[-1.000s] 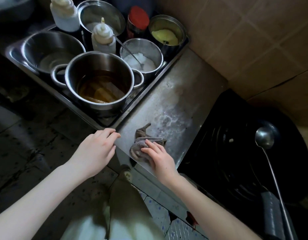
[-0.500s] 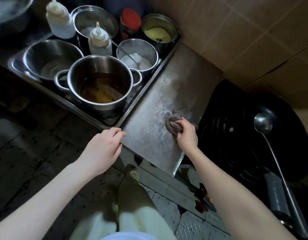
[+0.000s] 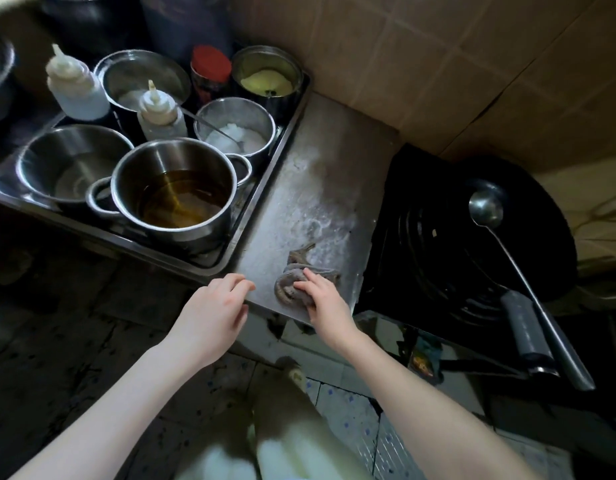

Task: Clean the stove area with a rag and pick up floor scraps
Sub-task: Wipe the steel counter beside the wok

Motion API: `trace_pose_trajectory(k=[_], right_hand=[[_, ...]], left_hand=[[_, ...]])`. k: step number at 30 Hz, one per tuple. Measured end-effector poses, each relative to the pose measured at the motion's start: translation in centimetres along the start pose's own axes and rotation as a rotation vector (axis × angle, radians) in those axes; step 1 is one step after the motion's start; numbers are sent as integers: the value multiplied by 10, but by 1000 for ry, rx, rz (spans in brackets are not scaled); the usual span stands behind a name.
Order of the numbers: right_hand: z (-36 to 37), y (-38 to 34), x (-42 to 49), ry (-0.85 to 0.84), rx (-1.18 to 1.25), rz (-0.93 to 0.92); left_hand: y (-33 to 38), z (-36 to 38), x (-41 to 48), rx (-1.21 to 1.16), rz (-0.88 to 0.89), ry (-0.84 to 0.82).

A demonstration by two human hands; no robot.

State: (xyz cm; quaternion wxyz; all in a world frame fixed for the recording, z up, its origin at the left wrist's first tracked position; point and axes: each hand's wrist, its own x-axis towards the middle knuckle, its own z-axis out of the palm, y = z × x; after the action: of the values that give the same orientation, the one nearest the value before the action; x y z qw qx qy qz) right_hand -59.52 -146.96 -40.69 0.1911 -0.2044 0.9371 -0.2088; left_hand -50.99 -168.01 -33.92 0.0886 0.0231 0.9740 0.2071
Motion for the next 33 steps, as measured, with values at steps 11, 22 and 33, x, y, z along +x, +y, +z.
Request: trace_pose_trajectory(k=[11, 22, 33], right_hand=[[-18, 43, -67, 214, 2, 162], [-47, 138, -193, 365, 82, 430], [-69, 224, -353, 512, 30, 712]], left_hand=[[54, 15, 34, 89, 180, -110], [180, 72, 59, 222, 443, -209], [341, 137, 24, 336, 787, -348]])
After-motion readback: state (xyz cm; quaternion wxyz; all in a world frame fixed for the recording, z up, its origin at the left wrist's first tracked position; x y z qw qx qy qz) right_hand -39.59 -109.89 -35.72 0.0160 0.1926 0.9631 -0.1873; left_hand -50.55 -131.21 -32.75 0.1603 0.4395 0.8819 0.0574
